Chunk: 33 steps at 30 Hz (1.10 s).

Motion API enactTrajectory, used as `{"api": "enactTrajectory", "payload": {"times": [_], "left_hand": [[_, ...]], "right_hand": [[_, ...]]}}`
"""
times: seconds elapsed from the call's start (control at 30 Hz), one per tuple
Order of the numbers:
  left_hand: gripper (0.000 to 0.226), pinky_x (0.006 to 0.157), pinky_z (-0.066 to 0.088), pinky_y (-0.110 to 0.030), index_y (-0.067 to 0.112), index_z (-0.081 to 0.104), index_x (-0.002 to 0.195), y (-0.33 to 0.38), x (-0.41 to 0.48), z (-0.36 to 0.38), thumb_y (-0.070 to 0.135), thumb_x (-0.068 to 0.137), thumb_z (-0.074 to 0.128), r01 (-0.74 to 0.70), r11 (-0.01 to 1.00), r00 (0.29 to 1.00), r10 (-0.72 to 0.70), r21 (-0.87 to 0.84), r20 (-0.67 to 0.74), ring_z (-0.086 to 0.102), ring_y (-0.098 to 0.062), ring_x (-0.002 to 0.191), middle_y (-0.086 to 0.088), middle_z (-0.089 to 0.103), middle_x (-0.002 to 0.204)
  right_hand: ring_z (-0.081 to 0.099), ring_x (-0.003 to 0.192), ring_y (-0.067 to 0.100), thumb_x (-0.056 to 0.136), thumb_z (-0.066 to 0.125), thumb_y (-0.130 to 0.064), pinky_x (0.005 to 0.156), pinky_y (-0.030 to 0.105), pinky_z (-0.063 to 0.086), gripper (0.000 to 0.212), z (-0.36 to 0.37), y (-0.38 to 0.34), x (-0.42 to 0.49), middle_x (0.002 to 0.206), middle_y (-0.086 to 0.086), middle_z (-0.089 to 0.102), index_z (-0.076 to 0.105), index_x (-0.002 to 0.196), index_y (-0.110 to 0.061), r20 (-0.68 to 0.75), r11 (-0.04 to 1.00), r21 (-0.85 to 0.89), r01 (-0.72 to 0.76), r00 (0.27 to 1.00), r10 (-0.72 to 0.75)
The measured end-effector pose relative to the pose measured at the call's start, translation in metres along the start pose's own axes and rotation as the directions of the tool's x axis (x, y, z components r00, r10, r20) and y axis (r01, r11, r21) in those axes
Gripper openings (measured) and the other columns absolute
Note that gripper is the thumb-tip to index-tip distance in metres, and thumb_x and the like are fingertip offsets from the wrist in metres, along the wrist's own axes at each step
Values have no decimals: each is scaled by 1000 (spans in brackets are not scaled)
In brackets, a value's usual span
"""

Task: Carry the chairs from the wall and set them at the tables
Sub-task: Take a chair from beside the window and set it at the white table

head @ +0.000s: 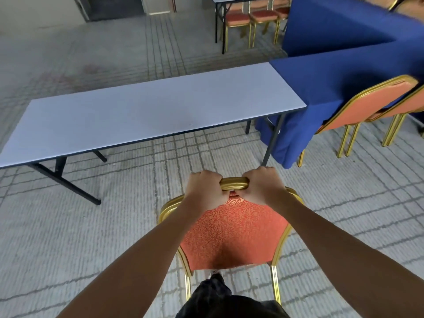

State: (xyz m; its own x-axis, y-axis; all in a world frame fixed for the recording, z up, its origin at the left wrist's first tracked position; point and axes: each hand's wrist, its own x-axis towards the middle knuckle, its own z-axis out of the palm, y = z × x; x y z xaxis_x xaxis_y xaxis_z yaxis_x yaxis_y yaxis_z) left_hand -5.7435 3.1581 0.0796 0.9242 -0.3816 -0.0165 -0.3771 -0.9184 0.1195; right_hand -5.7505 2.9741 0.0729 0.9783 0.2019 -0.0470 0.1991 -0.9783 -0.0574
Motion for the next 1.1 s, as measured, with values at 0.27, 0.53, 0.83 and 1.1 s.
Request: {"api": "enactTrajectory", "payload": {"times": [0.27,0.53,0.83,1.1], "left_hand": [[22,70,42,-29,22,55,73,-20,127,-10,43,80,57,-45,999,999,45,16,25,51,-16,66,6,54,67],[22,64,39,-27,24,54,70,-15,272,-14,44,77,58,4,998,997,-9,56,82,51,-15,65,9,45,61],[21,71,48,-31,25,62,73,-10,416,-33,43,80,54,112,993,986,-114,23,123,58,-17,68,5,59,67],[22,67,44,-29,23,58,66,-38,508,-28,40,79,52,171,984,982,-166,-57,88,57,-15,63,6,58,63]], "right_hand": [[57,68,13,84,46,-67,74,31,42,44,-13,48,105,65,-11,57,63,75,-27,19,999,22,-40,999,40],[55,64,15,81,46,-70,68,28,37,48,-13,137,229,64,-8,60,60,71,-26,-3,998,65,9,1000,-9],[62,64,16,73,38,-68,62,26,38,52,-27,220,361,66,-5,65,67,72,-25,-90,993,84,84,993,-77],[61,62,15,81,52,-60,61,26,44,39,-39,252,461,64,-7,64,65,71,-25,-72,989,16,145,987,-144]]}}
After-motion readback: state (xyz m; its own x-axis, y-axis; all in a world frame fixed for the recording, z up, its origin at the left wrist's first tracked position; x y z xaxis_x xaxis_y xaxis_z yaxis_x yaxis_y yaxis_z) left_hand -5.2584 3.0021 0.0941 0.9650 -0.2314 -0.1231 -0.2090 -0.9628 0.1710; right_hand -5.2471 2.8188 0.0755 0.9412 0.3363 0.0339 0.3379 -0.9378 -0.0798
